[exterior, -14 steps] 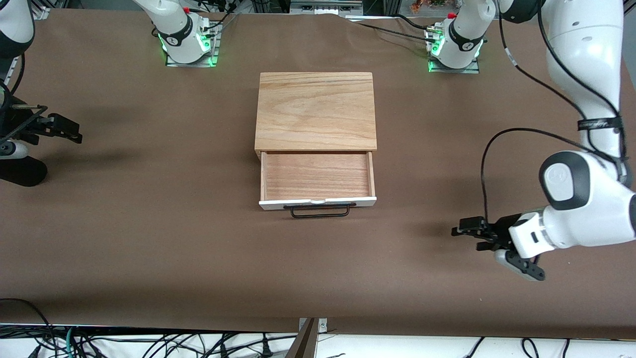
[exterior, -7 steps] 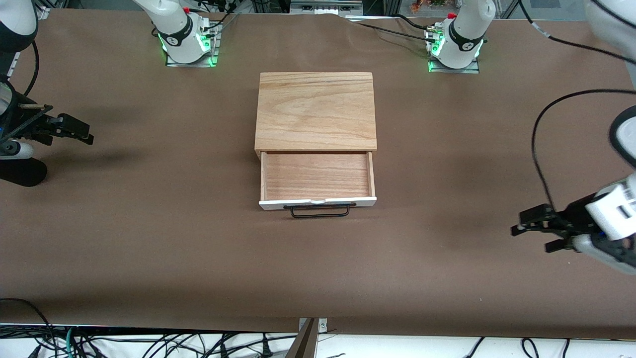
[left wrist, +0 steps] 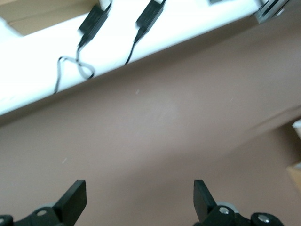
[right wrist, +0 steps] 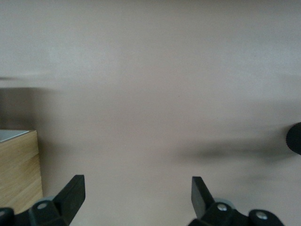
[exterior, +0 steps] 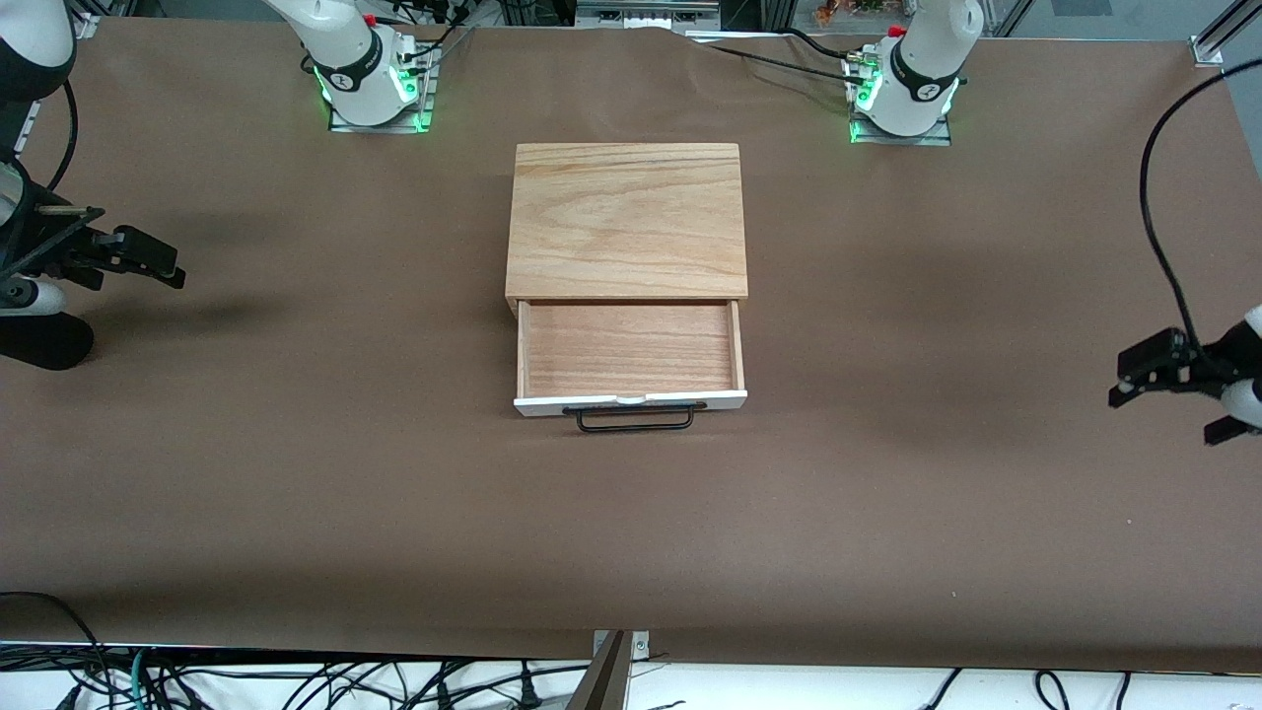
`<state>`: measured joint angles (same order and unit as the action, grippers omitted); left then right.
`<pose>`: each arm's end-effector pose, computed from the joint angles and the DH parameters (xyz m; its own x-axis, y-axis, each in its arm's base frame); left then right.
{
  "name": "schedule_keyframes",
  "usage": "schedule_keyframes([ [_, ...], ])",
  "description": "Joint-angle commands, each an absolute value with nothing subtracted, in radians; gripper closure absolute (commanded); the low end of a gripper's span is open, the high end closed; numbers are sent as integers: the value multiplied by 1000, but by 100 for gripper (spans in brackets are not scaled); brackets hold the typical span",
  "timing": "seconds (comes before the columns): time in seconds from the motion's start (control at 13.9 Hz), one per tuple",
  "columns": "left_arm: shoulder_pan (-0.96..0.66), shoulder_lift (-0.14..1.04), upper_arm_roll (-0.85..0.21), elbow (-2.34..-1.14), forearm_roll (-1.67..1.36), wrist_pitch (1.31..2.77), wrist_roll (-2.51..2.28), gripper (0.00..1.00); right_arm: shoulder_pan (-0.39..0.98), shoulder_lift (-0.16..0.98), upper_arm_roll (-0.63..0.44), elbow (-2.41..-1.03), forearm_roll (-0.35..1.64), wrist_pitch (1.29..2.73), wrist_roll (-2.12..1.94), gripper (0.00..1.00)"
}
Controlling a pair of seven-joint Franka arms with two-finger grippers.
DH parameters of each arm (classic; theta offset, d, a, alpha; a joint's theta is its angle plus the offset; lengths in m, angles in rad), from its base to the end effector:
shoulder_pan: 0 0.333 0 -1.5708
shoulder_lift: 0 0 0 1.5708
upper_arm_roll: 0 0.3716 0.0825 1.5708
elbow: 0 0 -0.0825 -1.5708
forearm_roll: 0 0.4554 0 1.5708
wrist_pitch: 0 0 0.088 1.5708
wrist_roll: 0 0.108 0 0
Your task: Pull top drawer with both arms simultaneously
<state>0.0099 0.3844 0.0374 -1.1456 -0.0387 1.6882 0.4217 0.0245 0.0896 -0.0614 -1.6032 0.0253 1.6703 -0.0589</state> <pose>0.7709 0.0261 0.6549 0.9176 -0.3666 0.1540 -0.3645 -0.9302 -0.0421 0.6627 -0.0203 0.6124 0.9996 0.0196 -0.0212 0.0192 -0.9996 -0.0209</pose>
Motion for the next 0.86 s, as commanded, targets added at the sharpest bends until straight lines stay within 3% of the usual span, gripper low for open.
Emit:
schedule_keyframes([
  [0.0, -26, 302, 41, -1195, 40, 1535, 248, 0, 18, 89, -61, -1591, 32, 1658, -52, 0],
  [0.22, -29, 246, 26, -1265, 37, 1417, 72, 0, 12, 98, -63, -1592, 29, 1667, -49, 0],
  [0.5, -26, 174, 5, -1403, 20, 1425, 67, 0, 11, 121, -63, -1588, 34, 1677, -51, 0],
  [0.65, -25, 109, -14, -1509, 20, 1495, 67, 0, 15, 121, -63, -1588, 31, 1669, -61, 0],
  [0.79, -29, 110, -23, -1511, 20, 1491, 63, 0, 18, 121, -60, -1588, 35, 1671, -60, 0],
])
